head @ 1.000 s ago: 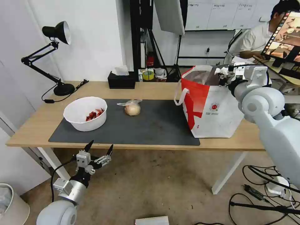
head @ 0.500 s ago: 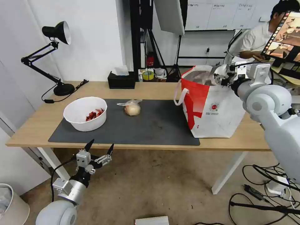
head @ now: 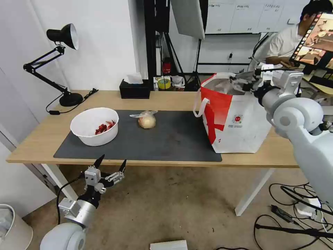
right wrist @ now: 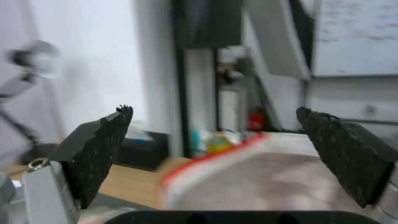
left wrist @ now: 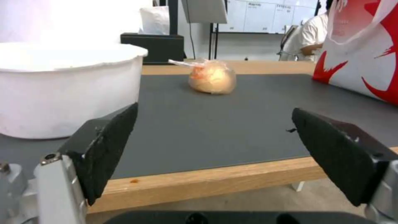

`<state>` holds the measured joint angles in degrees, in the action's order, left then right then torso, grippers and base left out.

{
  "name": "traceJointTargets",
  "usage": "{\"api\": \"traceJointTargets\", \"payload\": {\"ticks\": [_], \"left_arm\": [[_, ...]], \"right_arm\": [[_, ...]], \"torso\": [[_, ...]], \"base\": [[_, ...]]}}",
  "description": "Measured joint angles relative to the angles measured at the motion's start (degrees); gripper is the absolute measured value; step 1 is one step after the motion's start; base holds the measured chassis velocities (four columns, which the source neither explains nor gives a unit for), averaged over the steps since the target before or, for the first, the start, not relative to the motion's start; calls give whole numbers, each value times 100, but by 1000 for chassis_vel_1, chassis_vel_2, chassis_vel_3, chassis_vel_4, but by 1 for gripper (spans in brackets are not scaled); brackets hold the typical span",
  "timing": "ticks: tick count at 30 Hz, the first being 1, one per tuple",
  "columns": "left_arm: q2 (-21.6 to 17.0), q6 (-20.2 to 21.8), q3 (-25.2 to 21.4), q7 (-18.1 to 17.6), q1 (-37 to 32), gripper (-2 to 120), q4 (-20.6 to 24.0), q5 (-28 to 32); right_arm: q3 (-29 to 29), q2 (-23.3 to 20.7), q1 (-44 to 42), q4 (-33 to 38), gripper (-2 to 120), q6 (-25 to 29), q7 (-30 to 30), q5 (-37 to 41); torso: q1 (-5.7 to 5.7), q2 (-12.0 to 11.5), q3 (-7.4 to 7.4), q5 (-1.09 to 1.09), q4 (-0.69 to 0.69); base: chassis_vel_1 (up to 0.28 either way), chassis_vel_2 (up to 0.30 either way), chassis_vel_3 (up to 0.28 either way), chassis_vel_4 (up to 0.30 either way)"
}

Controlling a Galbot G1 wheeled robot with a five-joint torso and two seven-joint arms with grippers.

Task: Pick up the trash from the table and place it into the takeout bag.

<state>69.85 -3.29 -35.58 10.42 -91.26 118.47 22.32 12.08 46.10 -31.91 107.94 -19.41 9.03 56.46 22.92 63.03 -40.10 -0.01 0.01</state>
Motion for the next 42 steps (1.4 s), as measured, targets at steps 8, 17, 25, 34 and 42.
{"api": "traceJointTargets", "payload": {"ticks": [8,17,25,34,42], "left_arm": [[23,-10,-15,-8,0,100,-33,9],[-9,-31,-110,-2,-31,100,-44,81],[122,-110,-202,15,-140,100,-53,52],[190,-124,-197,21,-186,100,-56,-8],[197,-167,-222,37,-211,100,-103,-18]], "right_arm": [[-330,109,-979,523,100,706,-699,-463],[-340,215,-2159,960,100,987,-505,-1284],[-299,584,-3426,1014,100,1476,-2,-2205],[-201,878,-4215,767,100,2106,14,-2774],[-175,934,-4425,521,100,2350,-6,-2894]], "torso": [[0,0,0,1,1],[0,0,0,0,-1],[0,0,1,0,-1],[-1,0,0,1,-1],[0,0,0,1,-1]], "base": [[0,0,0,0],[0,0,0,0],[0,0,0,0],[0,0,0,0],[0,0,0,0]]}}
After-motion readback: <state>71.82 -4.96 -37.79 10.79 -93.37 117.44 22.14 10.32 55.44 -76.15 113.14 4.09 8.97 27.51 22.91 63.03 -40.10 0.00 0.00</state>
